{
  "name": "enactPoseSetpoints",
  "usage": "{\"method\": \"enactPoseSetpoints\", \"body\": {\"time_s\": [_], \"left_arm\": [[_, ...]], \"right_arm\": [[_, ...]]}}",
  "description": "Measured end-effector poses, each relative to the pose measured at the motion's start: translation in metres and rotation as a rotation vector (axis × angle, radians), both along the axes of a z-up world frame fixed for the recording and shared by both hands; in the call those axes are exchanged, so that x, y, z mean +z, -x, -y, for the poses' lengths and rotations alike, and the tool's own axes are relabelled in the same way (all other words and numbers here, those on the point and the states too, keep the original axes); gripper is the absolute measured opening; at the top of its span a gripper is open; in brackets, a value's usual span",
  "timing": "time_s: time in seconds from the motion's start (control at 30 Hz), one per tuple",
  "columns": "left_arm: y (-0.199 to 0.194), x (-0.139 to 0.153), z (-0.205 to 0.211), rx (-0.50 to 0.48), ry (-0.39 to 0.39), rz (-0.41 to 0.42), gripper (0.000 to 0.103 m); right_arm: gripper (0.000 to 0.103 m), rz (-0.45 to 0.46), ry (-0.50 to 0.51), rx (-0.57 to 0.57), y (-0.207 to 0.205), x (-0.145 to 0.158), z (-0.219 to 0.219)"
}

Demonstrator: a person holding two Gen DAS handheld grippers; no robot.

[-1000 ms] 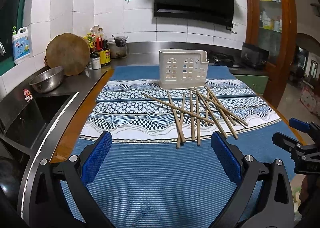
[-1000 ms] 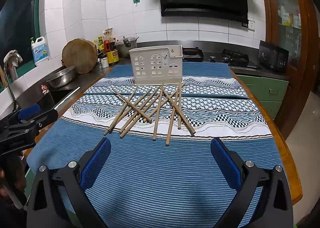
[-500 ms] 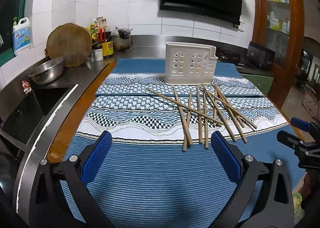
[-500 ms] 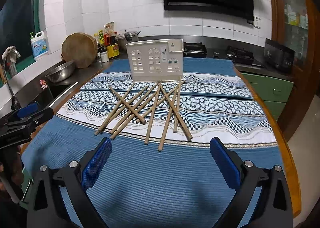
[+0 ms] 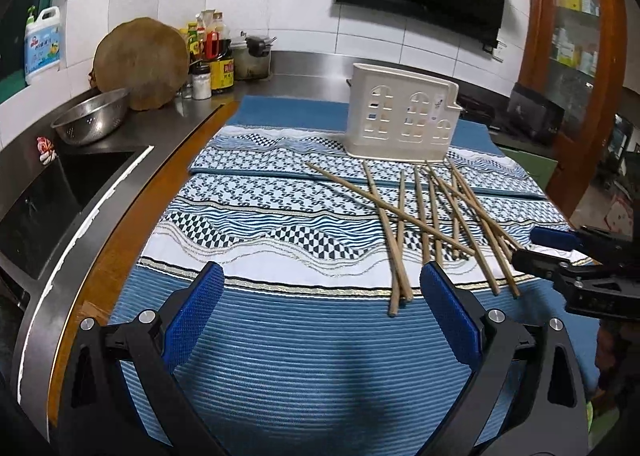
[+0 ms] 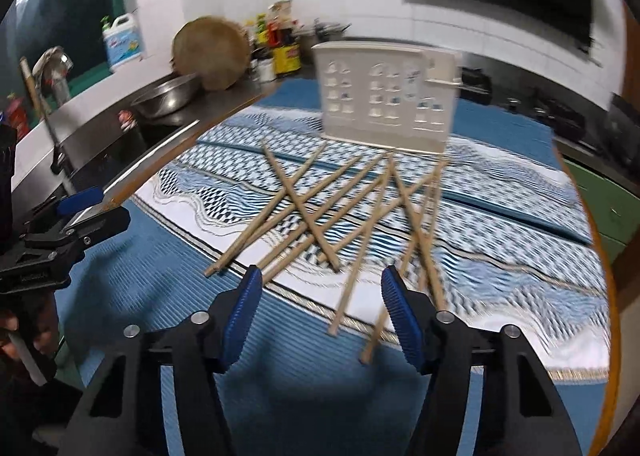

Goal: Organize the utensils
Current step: 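Lower the left tool and grasp one wooden chopstick upright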

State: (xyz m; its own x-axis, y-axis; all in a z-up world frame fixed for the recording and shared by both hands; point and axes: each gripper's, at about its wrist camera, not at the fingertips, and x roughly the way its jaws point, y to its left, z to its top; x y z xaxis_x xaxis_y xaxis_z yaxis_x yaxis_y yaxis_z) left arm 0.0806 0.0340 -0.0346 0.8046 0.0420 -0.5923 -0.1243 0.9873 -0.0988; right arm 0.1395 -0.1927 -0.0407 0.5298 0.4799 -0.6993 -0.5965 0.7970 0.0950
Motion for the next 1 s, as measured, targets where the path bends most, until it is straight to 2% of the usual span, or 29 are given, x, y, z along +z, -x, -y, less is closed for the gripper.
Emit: {"method": "enactPoseSetpoints", "body": {"time_s": [0.1, 0.2, 0.23, 0.4, 0.5, 0.57, 0.63, 0.77, 0.9, 1.0], "left_arm": [[-0.005, -0.006, -0.005, 0.010, 0.014, -0.012, 0.096], [-0.011, -0.012, -0.011, 0.015, 0.032, -0.024, 0.096], [-0.014, -0.014, -0.013, 0.013, 0.039, -0.029, 0.096], [-0.025, -0.024, -0.014, -0.012, 0.056, -0.053, 0.091], [-0.031, -0.027, -0.010, -0.048, 0.078, -0.066, 0.082], [-0.035, -0.029, -0.006, -0.078, 0.094, -0.076, 0.070], [-0.041, -0.032, 0.002, -0.111, 0.108, -0.086, 0.066], [-0.049, -0.035, 0.018, -0.174, 0.136, -0.096, 0.054], [-0.063, -0.042, 0.037, -0.218, 0.121, -0.126, 0.046], [-0.076, -0.048, 0.038, -0.230, 0.164, -0.161, 0.038]], "right_arm": [[0.042, -0.017, 0.040, 0.051, -0.016, -0.010, -0.016], [0.038, -0.025, 0.086, 0.090, -0.032, -0.022, -0.030], [0.032, -0.027, 0.095, 0.096, -0.036, -0.024, -0.032], [0.027, -0.030, 0.139, 0.133, -0.054, -0.037, -0.045], [0.021, -0.012, 0.172, 0.155, -0.058, -0.042, -0.050], [0.019, 0.009, 0.191, 0.164, -0.058, -0.042, -0.053], [0.010, 0.011, 0.194, 0.172, -0.060, -0.043, -0.053], [0.007, 0.023, 0.189, 0.170, -0.059, -0.044, -0.053], [0.007, 0.020, 0.146, 0.155, -0.058, -0.037, -0.047], [0.007, 0.023, 0.120, 0.148, -0.055, -0.030, -0.042]]}}
